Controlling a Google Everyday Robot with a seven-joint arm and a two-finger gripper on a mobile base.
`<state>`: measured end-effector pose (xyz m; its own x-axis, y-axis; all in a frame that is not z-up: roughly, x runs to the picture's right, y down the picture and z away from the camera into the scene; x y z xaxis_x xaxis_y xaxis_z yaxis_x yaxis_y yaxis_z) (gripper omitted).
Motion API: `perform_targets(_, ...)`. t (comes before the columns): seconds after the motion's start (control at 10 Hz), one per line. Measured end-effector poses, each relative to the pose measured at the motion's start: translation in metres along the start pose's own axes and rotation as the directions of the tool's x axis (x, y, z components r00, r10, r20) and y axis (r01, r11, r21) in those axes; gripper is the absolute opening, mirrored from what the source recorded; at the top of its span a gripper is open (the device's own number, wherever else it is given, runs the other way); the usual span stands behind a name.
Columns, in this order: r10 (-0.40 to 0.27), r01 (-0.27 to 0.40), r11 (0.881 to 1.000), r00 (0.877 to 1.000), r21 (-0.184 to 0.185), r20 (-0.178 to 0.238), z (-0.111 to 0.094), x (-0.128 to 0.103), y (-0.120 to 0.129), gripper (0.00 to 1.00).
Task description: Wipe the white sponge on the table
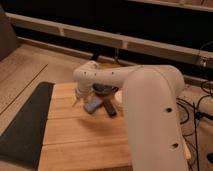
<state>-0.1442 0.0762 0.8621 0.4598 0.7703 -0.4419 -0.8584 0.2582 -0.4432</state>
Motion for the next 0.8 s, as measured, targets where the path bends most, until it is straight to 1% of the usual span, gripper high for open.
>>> perform_targets(0.2,-0.016,0.016,1.000,0.999,0.014,-0.028,0.011,-0.002,-0.009,0.65)
perform_targets(0.5,-0.036,0.037,0.999,0.996,0.008,-0.086,0.029,-0.001,-0.010,0.65)
perform_targets(0.6,-0.037,0.038,0.999,0.994,0.006,-0.100,0.032,0.001,-0.011,0.65)
perform_targets(0.7,-0.042,0.044,0.999,0.990,0.013,-0.133,0.035,0.005,-0.013,0.65)
perform_targets(0.8,-0.041,0.044,0.999,0.989,0.018,-0.141,0.035,0.005,-0.015,0.65)
